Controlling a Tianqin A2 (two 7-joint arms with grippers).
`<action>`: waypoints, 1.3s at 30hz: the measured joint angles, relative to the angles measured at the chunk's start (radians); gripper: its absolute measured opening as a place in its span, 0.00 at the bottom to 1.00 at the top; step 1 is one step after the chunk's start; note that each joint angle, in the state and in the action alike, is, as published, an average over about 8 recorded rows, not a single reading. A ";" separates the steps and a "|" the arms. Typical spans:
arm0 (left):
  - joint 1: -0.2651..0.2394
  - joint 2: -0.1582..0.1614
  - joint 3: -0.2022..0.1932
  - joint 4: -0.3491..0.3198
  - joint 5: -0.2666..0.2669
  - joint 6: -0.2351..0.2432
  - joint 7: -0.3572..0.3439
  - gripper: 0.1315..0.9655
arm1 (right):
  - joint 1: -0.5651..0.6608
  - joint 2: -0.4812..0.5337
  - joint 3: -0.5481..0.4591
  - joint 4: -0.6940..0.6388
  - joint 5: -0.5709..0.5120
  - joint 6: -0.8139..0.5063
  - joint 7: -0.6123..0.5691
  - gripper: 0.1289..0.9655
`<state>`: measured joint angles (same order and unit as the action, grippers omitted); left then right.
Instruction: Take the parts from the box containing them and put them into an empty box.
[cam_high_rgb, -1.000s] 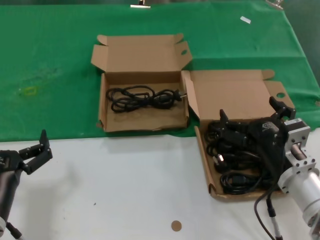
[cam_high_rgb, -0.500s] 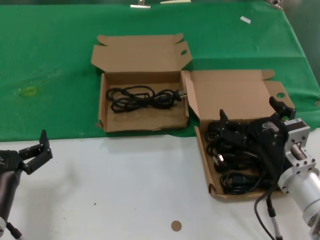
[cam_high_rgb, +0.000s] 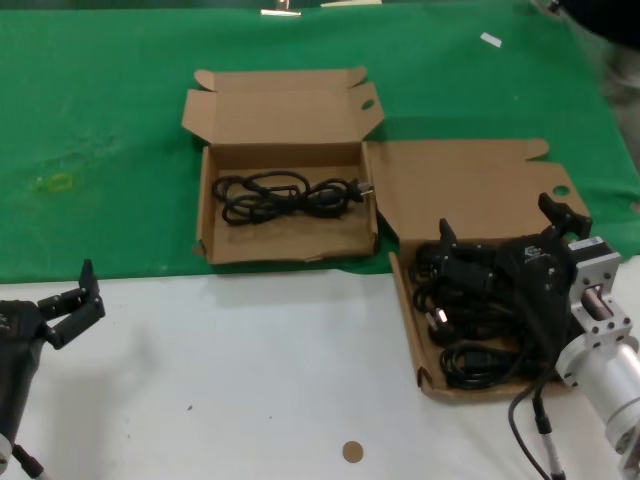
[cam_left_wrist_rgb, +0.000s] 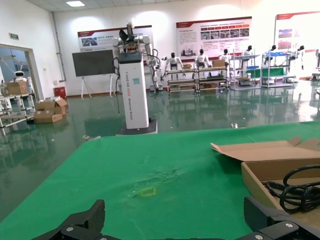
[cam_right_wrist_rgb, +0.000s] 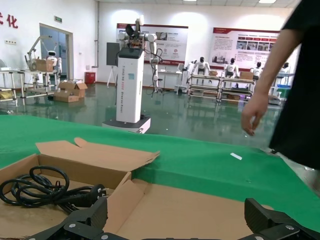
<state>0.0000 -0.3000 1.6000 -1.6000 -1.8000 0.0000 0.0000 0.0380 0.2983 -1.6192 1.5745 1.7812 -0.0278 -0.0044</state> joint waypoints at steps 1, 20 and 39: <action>0.000 0.000 0.000 0.000 0.000 0.000 0.000 1.00 | 0.000 0.000 0.000 0.000 0.000 0.000 0.000 1.00; 0.000 0.000 0.000 0.000 0.000 0.000 0.000 1.00 | 0.000 0.000 0.000 0.000 0.000 0.000 0.000 1.00; 0.000 0.000 0.000 0.000 0.000 0.000 0.000 1.00 | 0.000 0.000 0.000 0.000 0.000 0.000 0.000 1.00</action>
<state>0.0000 -0.3000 1.6000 -1.6000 -1.8000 0.0000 0.0000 0.0380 0.2983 -1.6192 1.5745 1.7812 -0.0278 -0.0044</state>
